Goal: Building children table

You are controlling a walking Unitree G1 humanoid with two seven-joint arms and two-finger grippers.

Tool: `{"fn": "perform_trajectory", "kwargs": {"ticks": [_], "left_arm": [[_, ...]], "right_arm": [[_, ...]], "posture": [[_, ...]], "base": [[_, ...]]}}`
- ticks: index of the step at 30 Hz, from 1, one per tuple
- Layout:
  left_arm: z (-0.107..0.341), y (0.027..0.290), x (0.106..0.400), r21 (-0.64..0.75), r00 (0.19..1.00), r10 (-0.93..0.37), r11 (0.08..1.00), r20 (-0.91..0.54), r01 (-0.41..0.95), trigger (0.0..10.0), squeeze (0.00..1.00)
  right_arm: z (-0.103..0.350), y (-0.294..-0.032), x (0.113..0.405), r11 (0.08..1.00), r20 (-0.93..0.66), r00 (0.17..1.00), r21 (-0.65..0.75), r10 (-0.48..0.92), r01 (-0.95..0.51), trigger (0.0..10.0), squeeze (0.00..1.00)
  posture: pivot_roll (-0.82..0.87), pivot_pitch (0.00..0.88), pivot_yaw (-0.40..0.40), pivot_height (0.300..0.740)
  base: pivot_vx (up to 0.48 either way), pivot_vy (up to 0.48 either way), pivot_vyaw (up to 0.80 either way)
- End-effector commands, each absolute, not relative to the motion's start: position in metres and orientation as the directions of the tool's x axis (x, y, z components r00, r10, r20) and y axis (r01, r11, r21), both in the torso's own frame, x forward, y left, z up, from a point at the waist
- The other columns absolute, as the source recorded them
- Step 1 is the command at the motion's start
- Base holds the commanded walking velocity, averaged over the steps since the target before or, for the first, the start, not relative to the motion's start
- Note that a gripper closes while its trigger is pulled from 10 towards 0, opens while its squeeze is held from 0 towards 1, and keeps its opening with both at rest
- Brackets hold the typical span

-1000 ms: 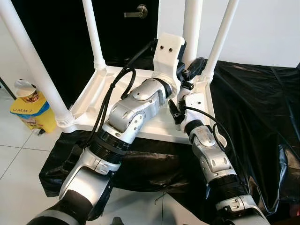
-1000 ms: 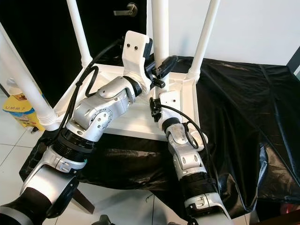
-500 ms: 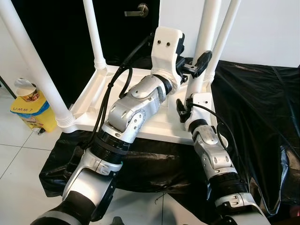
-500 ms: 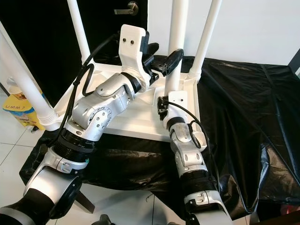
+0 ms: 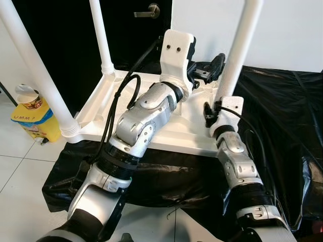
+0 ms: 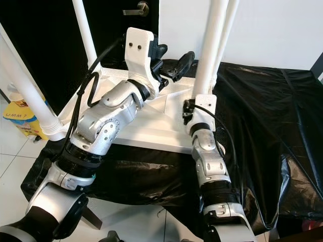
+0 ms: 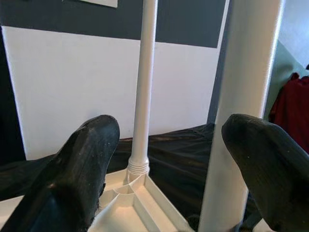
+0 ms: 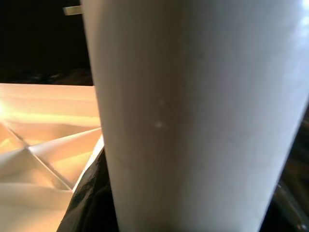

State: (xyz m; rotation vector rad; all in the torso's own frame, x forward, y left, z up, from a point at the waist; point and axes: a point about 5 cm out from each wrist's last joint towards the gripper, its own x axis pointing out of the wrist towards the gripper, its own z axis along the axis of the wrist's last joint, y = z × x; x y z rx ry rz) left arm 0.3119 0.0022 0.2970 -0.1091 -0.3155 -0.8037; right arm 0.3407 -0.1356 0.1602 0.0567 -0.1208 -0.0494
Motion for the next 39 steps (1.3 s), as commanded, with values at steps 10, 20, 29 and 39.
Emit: {"fn": "perform_trajectory", "kwargs": {"ticks": [10, 20, 29, 39], "left_arm": [[0.280, 0.002, 0.304, 0.111, 0.673, -0.673, 0.728, 0.306, 0.677, 10.0, 0.00], [0.272, -0.001, 0.302, 0.136, 0.676, -0.677, 0.729, 0.290, 0.671, 10.0, 0.00], [0.257, -0.008, 0.287, 0.237, 0.580, -0.775, 0.630, 0.250, 0.740, 10.0, 0.00], [0.242, -0.009, 0.276, 0.289, 0.512, -0.838, 0.546, 0.190, 0.786, 10.0, 0.00]], "right_arm": [[0.164, -0.156, 0.337, 0.990, 0.157, 0.978, 0.059, -0.138, 0.131, 10.0, 0.00], [0.167, -0.155, 0.337, 0.990, 0.169, 0.976, 0.054, -0.136, 0.128, 10.0, 0.00], [0.170, -0.158, 0.337, 0.992, 0.185, 0.975, 0.030, -0.125, 0.122, 10.0, 0.00], [0.166, -0.160, 0.325, 0.993, 0.211, 0.970, 0.010, -0.118, 0.118, 10.0, 0.00]], "posture": [[0.01, 0.000, -0.022, 0.740], [0.02, 0.000, -0.034, 0.740], [0.02, 0.000, -0.045, 0.740], [0.01, 0.000, -0.045, 0.740]], "base": [[0.000, 0.000, 0.00], [0.000, 0.000, 0.00], [0.000, 0.000, 0.00], [0.000, 0.000, 0.00]]}}
